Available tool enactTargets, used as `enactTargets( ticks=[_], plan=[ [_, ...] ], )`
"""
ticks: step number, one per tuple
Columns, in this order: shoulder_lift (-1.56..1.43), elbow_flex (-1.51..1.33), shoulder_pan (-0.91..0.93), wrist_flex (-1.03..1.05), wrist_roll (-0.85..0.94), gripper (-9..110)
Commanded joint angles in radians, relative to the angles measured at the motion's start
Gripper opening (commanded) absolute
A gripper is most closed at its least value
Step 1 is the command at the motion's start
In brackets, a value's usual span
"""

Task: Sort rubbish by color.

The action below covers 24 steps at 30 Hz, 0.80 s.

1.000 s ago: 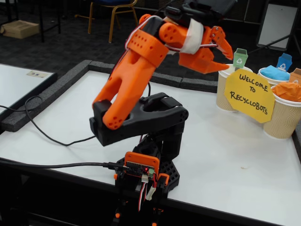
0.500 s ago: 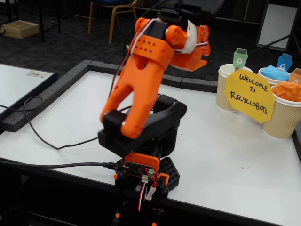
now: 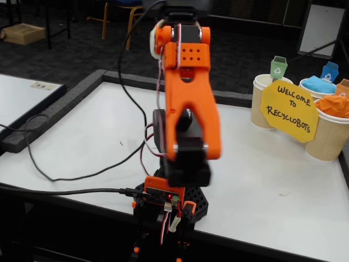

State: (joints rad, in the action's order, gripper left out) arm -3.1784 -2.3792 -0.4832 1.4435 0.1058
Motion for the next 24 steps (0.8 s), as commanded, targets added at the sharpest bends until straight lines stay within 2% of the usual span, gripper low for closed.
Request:
enactTargets(
  ticks=[1, 24],
  plan=[
    [0.020, 0.038, -0.170, -0.002, 0.009, 0],
    [0.031, 0.031, -0.202, -0.002, 0.009, 0]
  ],
)
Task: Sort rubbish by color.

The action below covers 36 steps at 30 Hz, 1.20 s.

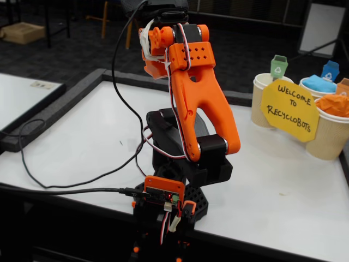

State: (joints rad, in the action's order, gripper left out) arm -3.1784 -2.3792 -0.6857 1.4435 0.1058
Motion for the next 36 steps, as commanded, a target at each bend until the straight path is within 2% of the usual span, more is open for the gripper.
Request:
enactTargets(
  ticks=[1, 21, 29, 36],
  plan=[
    [0.046, 0.029, 0.037, -0.005, 0.009, 0],
    [0.115, 0.063, 0.942, -0.012, 0.009, 0],
    [0.114, 0.083, 1.169, -0.052, 0.011, 0],
    [0.114, 0.106, 1.249, -0.077, 0.011, 0]
  ],
)
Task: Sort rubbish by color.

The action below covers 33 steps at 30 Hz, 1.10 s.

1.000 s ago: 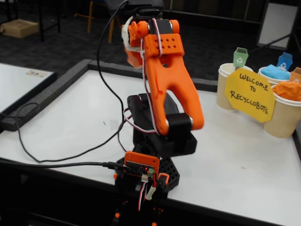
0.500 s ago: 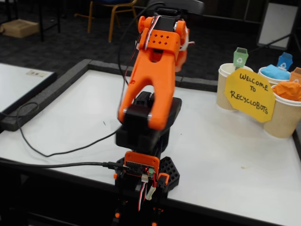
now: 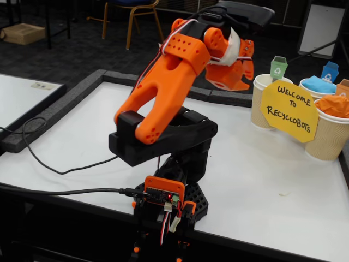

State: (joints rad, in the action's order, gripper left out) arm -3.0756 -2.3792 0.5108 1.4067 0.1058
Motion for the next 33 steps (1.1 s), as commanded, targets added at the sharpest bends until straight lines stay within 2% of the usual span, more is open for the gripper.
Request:
enactTargets(
  ticks=[1, 33],
  plan=[
    [0.011, 0.107, 0.058, -0.044, 0.011, 0],
    [0.014, 0.265, 0.015, -0.092, 0.021, 1]
  ],
)
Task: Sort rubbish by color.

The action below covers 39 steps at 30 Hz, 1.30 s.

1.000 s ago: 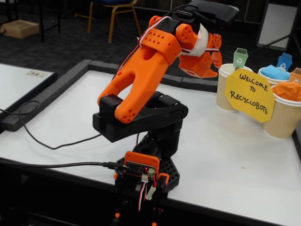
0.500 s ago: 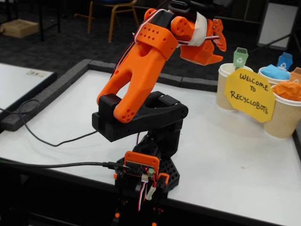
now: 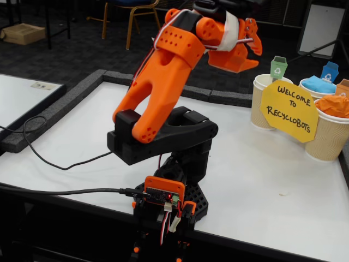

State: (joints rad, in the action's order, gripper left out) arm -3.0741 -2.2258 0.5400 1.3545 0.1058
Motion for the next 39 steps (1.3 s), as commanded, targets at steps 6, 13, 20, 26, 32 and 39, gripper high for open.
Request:
enactTargets(
  ticks=[6, 13, 20, 26, 32, 39],
  plan=[
    [0.012, 0.140, -0.052, -0.037, 0.023, 1],
    [0.012, 0.112, -0.135, -0.041, 0.023, 1],
    [0.012, 0.032, -0.249, -0.083, 0.023, 1],
    [0.012, -0.132, -0.333, -0.167, 0.023, 1],
    [0.012, -0.373, -0.371, -0.308, 0.023, 1],
    [0.012, -0.612, -0.477, -0.434, 0.023, 1]
  ],
)
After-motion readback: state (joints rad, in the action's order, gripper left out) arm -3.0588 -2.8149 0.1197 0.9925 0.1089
